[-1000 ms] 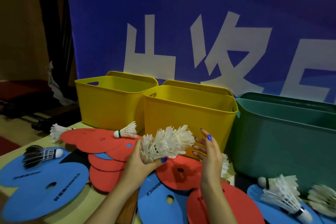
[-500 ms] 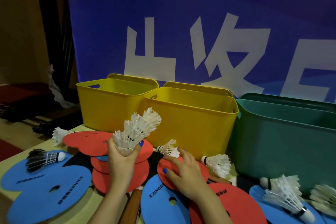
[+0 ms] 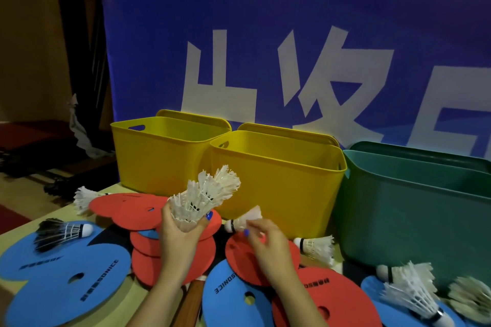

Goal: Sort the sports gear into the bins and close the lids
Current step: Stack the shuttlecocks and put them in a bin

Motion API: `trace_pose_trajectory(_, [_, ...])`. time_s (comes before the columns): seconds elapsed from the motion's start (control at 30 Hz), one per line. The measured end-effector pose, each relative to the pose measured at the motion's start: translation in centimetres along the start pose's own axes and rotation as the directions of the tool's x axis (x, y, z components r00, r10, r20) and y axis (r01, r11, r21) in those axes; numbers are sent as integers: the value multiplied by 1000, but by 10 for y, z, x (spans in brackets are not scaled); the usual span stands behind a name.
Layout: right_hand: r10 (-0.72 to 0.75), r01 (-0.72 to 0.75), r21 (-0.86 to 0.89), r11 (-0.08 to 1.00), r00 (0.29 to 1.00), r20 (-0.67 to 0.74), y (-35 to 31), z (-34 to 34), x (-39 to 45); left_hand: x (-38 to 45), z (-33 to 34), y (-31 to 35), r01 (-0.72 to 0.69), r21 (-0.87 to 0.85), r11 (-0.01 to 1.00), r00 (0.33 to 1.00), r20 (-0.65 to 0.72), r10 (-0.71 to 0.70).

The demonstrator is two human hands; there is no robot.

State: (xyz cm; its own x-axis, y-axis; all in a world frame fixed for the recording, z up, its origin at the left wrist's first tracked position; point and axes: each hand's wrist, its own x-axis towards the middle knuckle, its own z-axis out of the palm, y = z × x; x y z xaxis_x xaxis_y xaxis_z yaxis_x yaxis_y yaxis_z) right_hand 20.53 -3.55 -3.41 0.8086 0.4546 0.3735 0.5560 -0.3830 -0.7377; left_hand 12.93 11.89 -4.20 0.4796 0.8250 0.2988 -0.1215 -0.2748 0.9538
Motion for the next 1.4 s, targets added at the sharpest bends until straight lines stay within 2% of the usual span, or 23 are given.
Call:
trace_pose_trajectory(0.07, [45,22,204,979,947,-318,-5,-15,-3,1,1,-1,-10,-10,1000,1000,18,10])
trace_pose_trajectory(0.13, [147,65,359,931,834,-532,-7,-29,-5,-2,3,1,-30,-14,999,998,53,31])
trace_pose_trajectory(0.2, [249,146,502,853,731,-635,-10,-40,-7,-6,4,3,-65,15,998,991,117,62])
trace_pose_trajectory(0.27, [298,220,573,790,678,-672,-12,-49,-8,-9,5,3,-119,87,989,978,181,102])
trace_pose_trajectory(0.3, [285,236,572,786,683,-673,-13,-52,-8,-11,5,3,-141,125,982,972,207,113])
trace_pose_trajectory(0.43, [165,228,552,802,803,-572,-17,-50,-11,-15,5,3,-173,157,972,952,280,124])
trace_pose_trajectory(0.5, [139,222,534,816,821,-554,-17,-45,-12,-15,5,2,-180,159,971,943,307,125])
trace_pose_trajectory(0.6, [179,225,528,819,774,-607,-17,-45,-11,-16,4,4,-176,120,977,941,313,131])
trace_pose_trajectory(0.73, [364,245,648,721,663,-655,-9,-56,-9,-15,5,3,-153,96,983,944,309,117])
trace_pose_trajectory(0.8, [391,217,665,714,665,-637,-2,-60,-7,-16,5,5,-166,73,984,936,325,134])
trace_pose_trajectory(0.87, [370,164,672,722,730,-575,3,-60,-4,-19,5,10,-180,56,982,923,355,148])
trace_pose_trajectory(0.97, [305,32,698,715,885,-353,5,-52,-5,-22,7,10,-191,106,976,914,383,137])
trace_pose_trajectory(1.0, [279,1,700,714,917,-285,3,-50,-6,-22,6,9,-197,116,973,910,391,138])
trace_pose_trajectory(1.1, [241,6,705,709,938,-250,-8,-55,-9,-24,3,15,-256,164,953,902,394,174])
trace_pose_trajectory(1.2, [149,154,674,723,918,-369,-26,-71,-4,-14,6,39,-470,254,845,858,356,371])
trace_pose_trajectory(1.23, [110,199,655,729,910,-399,-31,-78,1,-5,9,52,-581,284,762,804,342,486])
trace_pose_trajectory(1.3, [28,260,614,745,908,-418,-43,-95,15,21,18,83,-761,408,504,640,349,684])
trace_pose_trajectory(1.37, [-52,286,553,782,915,-400,-52,-113,32,49,32,116,-814,493,308,521,383,763])
trace_pose_trajectory(1.4, [-76,284,515,809,919,-388,-54,-122,42,59,39,134,-812,516,274,511,401,760])
